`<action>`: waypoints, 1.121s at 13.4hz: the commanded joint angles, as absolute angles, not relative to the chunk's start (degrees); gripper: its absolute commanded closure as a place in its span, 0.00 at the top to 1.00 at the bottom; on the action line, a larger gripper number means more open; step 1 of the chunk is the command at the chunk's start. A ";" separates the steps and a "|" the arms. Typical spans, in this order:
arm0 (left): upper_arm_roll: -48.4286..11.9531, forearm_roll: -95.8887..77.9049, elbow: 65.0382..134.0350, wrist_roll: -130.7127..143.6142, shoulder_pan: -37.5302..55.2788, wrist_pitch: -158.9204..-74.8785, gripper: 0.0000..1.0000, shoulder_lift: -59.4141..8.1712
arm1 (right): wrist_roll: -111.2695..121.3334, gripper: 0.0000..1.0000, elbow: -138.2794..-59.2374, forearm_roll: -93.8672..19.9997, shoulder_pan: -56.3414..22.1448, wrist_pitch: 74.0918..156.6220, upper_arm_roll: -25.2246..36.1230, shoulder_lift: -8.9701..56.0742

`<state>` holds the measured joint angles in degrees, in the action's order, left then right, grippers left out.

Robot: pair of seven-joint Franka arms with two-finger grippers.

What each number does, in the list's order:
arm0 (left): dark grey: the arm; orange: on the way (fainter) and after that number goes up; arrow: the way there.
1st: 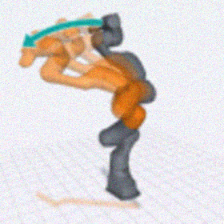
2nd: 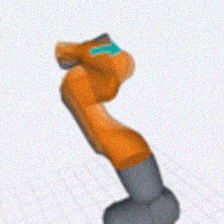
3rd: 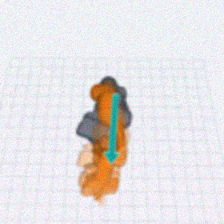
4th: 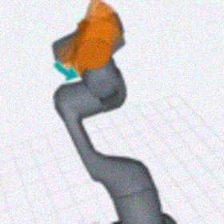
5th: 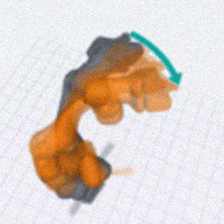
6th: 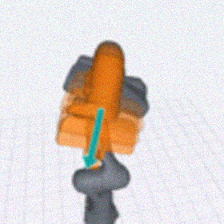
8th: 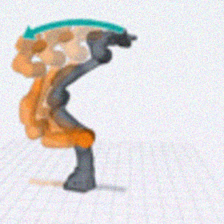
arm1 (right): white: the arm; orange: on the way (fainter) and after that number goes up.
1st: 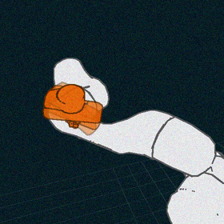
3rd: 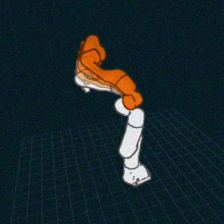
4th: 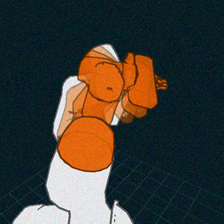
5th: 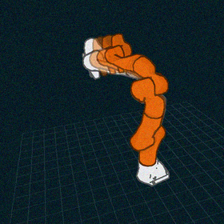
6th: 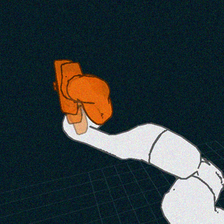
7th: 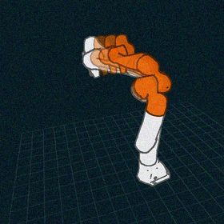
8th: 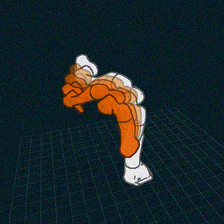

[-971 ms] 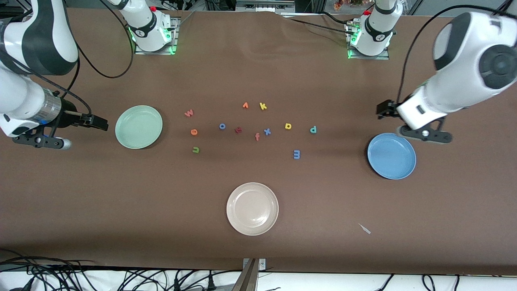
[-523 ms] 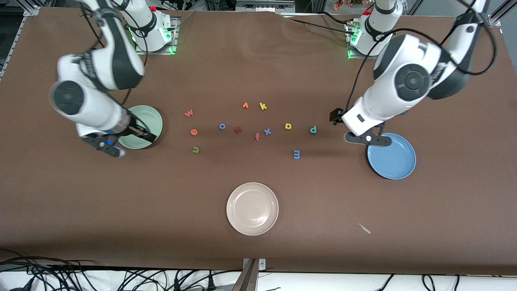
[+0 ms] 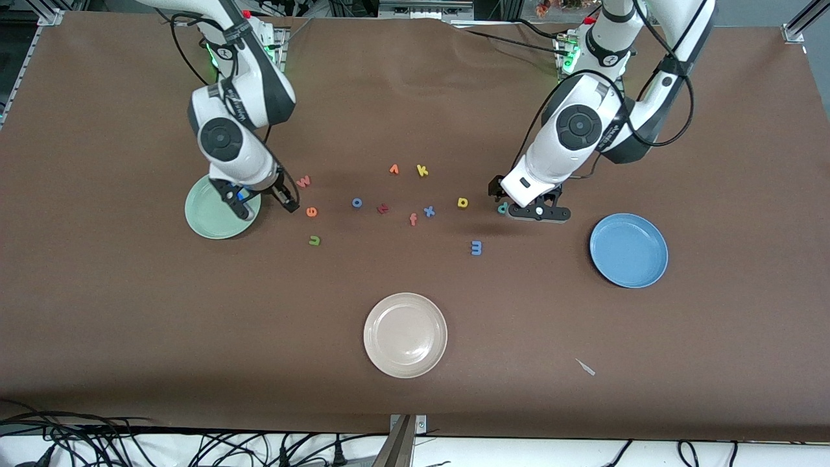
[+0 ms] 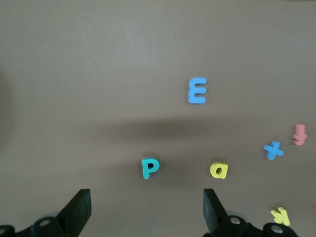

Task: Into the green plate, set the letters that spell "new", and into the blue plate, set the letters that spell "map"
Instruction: 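Move the right gripper to pink W while the left gripper approaches teal P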

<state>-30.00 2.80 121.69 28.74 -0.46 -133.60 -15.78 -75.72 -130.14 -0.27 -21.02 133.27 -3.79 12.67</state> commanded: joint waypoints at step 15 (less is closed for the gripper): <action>-29.97 27.07 123.40 48.25 1.41 -144.76 1.00 -29.35 | -85.69 0.87 -145.20 -0.26 -21.18 156.26 -6.68 13.44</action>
